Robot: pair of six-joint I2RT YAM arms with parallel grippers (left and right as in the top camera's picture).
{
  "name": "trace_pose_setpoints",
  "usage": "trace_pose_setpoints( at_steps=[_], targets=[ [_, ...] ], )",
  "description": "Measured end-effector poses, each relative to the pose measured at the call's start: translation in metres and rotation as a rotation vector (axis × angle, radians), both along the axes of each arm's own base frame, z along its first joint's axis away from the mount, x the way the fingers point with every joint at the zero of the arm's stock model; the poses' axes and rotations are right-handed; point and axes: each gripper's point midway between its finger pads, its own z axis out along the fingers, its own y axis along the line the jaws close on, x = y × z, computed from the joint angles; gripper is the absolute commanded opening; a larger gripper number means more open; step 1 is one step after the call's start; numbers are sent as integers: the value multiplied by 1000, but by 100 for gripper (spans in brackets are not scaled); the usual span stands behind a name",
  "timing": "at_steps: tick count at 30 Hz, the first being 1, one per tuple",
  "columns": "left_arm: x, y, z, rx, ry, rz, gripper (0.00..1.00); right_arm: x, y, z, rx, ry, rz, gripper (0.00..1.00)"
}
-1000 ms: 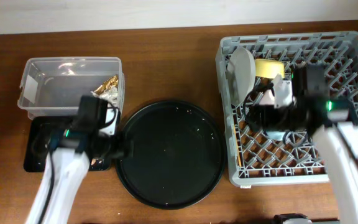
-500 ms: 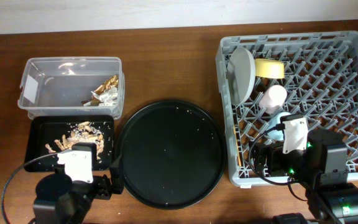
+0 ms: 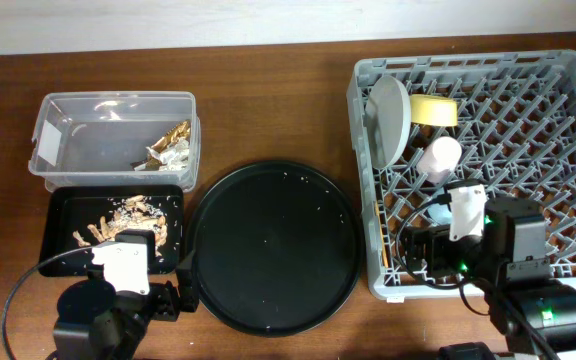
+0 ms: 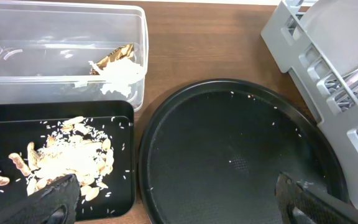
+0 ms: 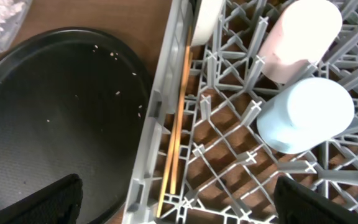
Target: Sort waste into correct bins and load items into the dishwasher rack
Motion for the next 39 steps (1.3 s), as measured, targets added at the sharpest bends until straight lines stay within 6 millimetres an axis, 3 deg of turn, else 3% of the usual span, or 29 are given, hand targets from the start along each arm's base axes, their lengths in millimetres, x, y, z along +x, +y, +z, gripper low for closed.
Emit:
trace_pose_setpoints(
  at_steps=[5, 13, 19, 26, 39],
  targets=[
    [0, 0, -1, 1, 4, 0, 99, 7, -3, 17, 5, -241, -15, 99],
    [0, 0, -2, 1, 6, 0, 99, 5, -5, 16, 38, -712, -27, 99],
    [0, 0, -2, 1, 8, 0, 99, 11, -8, 21, 48, -946, -48, 99],
    [0, 0, -3, 1, 8, 0, 99, 17, -12, -36, 19, -772, -69, 99],
    [0, 0, -3, 1, 9, 0, 99, 17, -12, -38, 10, -766, -68, 99]
  ],
)
